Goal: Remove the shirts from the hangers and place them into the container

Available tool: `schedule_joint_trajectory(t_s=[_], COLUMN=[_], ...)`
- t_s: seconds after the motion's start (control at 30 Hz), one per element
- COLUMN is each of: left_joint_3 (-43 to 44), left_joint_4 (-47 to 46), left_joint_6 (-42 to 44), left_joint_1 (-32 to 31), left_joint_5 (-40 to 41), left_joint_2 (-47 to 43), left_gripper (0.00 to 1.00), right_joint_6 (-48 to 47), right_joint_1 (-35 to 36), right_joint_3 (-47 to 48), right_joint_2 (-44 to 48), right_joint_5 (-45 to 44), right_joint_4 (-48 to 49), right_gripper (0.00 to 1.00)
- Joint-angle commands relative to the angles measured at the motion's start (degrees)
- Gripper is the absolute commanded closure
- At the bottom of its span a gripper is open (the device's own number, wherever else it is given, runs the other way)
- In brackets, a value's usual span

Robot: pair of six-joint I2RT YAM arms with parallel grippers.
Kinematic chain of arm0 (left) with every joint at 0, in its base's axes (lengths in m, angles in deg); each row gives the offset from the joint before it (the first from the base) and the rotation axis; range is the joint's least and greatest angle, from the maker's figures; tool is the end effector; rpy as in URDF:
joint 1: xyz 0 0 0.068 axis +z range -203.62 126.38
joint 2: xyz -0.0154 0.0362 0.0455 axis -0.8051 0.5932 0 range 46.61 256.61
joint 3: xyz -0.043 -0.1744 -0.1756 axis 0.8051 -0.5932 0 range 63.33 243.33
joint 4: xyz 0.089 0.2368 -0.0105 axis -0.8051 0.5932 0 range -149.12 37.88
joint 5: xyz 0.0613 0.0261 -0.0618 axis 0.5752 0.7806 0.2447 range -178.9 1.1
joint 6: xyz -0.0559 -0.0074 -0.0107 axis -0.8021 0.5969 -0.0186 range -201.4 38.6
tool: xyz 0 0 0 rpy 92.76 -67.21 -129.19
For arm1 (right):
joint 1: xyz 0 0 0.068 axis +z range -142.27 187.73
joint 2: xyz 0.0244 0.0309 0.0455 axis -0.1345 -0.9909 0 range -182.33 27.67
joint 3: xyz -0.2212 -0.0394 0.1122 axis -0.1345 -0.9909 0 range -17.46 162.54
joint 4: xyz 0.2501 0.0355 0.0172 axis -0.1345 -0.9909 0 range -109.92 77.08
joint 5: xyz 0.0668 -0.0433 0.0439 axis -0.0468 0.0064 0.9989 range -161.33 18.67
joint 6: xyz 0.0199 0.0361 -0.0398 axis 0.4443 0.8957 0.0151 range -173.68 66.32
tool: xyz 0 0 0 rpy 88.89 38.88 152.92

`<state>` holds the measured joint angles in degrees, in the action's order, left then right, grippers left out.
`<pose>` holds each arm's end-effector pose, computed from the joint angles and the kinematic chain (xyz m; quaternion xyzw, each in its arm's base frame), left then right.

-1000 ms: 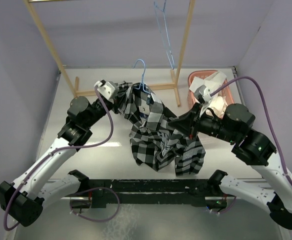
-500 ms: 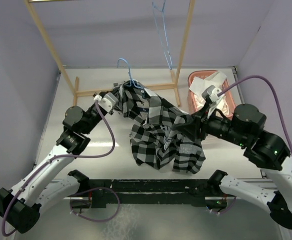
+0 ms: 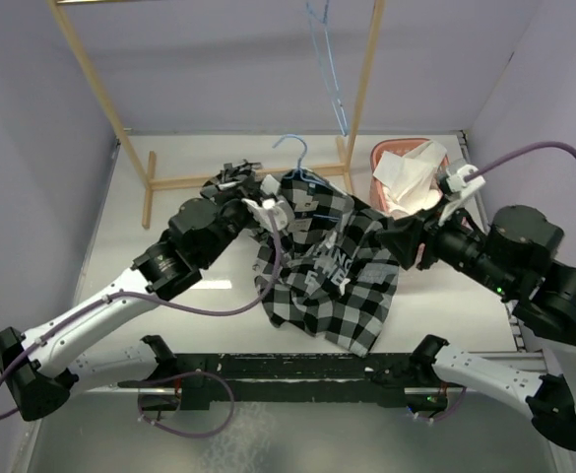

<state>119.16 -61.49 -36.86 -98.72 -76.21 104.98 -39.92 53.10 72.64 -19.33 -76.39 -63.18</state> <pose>0.1795 -0.1676 0.3682 0.4408 0.5542 0.0748 0.7021 0.0730 0.0689 0.4811 -0.1759 0.7288 0.2973 0.5912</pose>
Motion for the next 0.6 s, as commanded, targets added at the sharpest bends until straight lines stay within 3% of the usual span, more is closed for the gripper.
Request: schedule_joint_trajectory(t_s=[0.0,0.27,0.57], left_joint_3=[6.08,8.34,12.24], left_joint_4=[0.93,-7.14,-15.50], left_joint_6=[13.27,22.78,28.44], left_joint_1=[-9.56,-19.44,-23.67], left_joint_5=[17.03,28.37,38.30], left_joint_2=[1.45,4.16,9.71], left_gripper=[1.00,1.00,1.00], right_joint_6=[1.12,4.71,6.27], right_joint_1=[0.25,0.28,0.27], right_joint_3=[0.68,-1.37,-6.61], right_joint_2=[-5.06,-8.74,-6.63], right_joint_5=[-1.36,-11.14,-10.81], right_joint_4=[2.19,2.16,3.23], right_gripper=[0.52,0.53,0.52])
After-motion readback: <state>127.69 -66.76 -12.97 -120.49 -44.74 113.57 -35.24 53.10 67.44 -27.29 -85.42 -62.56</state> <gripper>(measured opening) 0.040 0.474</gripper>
